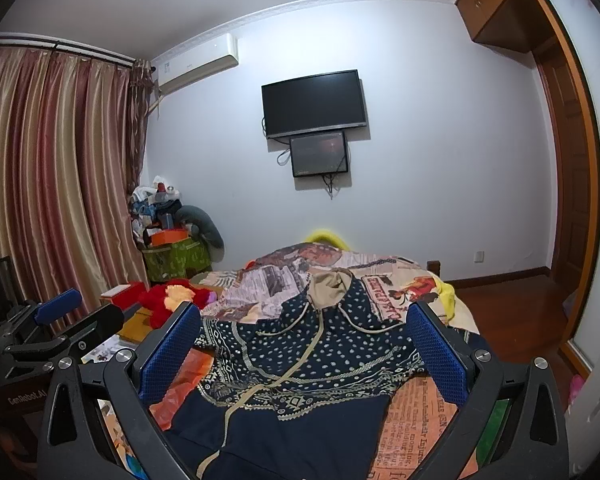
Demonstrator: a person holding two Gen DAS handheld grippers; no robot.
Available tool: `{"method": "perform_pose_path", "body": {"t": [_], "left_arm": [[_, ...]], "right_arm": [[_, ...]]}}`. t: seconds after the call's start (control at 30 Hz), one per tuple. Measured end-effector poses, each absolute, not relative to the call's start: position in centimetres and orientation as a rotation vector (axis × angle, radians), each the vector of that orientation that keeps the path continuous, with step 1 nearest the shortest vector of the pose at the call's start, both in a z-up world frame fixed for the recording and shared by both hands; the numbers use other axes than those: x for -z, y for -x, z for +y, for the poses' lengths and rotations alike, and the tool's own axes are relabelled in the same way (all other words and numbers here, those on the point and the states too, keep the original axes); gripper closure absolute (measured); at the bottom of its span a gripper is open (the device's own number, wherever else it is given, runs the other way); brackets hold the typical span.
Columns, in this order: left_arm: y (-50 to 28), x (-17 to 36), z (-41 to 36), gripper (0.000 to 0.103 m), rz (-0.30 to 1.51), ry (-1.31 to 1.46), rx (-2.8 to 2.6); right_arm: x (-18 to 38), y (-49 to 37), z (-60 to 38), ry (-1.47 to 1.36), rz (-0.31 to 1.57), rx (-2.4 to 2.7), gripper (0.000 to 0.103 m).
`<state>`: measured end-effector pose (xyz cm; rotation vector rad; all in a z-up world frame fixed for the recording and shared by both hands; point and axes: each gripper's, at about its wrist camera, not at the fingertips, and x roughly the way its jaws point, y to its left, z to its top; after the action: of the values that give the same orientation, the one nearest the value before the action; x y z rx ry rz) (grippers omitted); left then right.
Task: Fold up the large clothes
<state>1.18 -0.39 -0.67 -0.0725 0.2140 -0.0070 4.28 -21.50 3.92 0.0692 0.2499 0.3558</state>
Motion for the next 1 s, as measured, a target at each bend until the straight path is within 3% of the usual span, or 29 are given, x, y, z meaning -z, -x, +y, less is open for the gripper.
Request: {"method": "perform_pose_path", "body": {"t": [0.5,1.0], "left_arm": [[-6.2,2.2,3.6,0.0,0.252,0.045,-0.129],[-20.6,9.4,17.5,0.0,0.579,0.152,-0.338]], "right_arm": [[-2.2,-9.7,-19.8,-0.044,0.314,-0.349,0.0],[1.5,-26.7,-13.2,0.066,0.468,-0.371,0.0]]}}
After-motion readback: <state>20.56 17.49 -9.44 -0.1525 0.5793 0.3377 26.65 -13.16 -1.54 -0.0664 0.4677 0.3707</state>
